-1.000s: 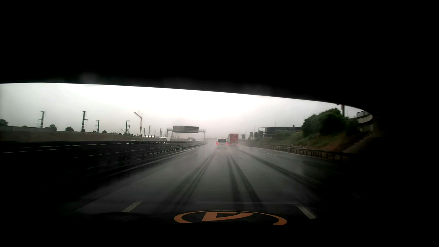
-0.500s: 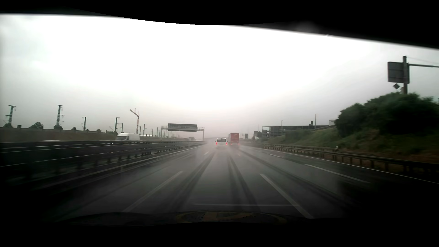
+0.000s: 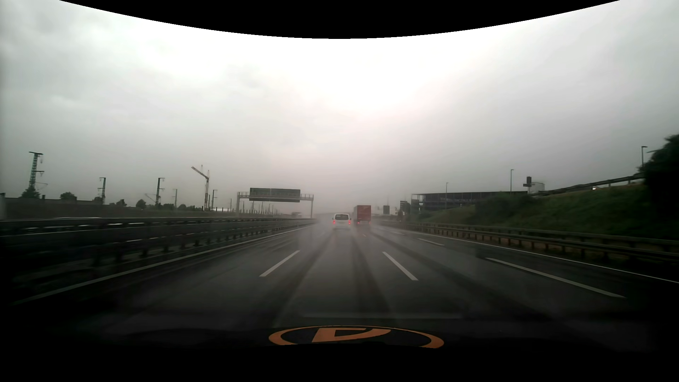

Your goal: Follow the waypoints while adhering to traffic rules and regulations

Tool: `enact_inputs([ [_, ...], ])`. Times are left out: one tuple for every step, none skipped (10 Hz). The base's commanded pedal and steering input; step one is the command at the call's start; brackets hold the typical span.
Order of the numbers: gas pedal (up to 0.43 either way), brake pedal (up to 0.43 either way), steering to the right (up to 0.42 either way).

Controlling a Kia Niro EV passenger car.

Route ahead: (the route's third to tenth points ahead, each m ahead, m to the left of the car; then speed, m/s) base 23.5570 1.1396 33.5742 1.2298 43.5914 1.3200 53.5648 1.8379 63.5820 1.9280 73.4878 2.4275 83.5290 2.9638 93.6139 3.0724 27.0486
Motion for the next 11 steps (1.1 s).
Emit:
enact_inputs([
  [0.177, 0.000, -0.003],
  [0.177, 0.000, -0.003],
  [0.177, 0.000, -0.002],
  [0.177, 0.000, -0.002],
  [0.177, 0.000, -0.002],
  [0.189, 0.000, -0.003],
  [0.189, 0.000, -0.003],
  [0.189, 0.000, -0.003],
  [0.189, 0.000, -0.003],
  [0.189, 0.000, -0.002],
  [0.197, 0.000, -0.003],
])
